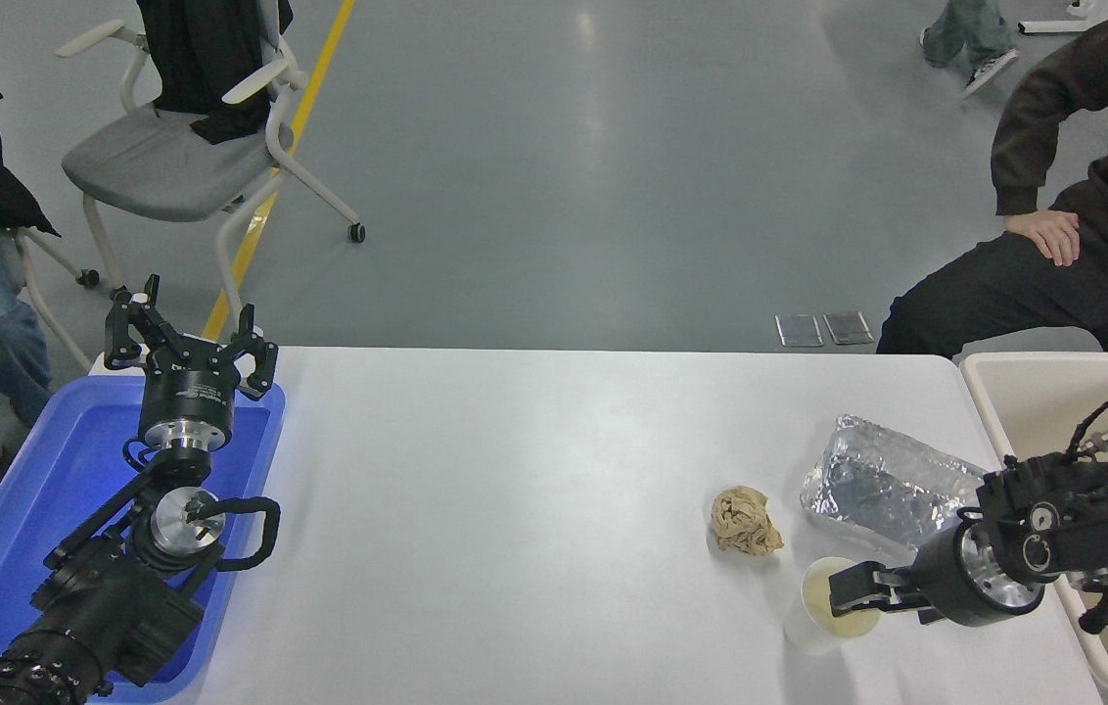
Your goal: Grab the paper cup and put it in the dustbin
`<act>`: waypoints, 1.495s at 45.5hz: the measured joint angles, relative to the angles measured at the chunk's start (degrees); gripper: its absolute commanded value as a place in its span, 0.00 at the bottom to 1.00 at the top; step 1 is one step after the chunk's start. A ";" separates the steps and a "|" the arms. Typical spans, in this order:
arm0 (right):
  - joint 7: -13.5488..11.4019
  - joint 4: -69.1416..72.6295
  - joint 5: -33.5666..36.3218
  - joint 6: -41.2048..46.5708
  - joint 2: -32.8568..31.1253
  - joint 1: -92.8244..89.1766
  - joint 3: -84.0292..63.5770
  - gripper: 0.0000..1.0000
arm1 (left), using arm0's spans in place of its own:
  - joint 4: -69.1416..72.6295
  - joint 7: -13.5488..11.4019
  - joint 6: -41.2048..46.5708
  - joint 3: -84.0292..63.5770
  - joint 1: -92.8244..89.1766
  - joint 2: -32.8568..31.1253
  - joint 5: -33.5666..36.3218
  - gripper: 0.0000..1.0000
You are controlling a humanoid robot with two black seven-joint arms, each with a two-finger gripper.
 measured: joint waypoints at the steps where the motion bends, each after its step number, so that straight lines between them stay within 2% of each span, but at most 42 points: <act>1: 0.02 -0.08 -0.04 -0.06 0.00 -0.19 0.08 0.00 | 0.00 0.00 0.00 0.00 0.00 0.00 0.00 0.99; 36: 0.59 1.23 0.22 -0.05 -0.46 2.53 0.03 0.00 | -0.03 0.02 0.00 0.02 0.00 0.00 0.05 0.99; 49: 0.62 9.54 4.79 3.72 -2.45 18.69 -4.88 0.00 | -0.08 0.02 0.00 0.01 0.00 0.00 0.08 0.99; 68: 0.01 14.94 9.19 19.49 -1.79 50.75 -14.93 0.00 | -0.08 0.02 0.00 0.02 0.00 0.00 0.09 0.99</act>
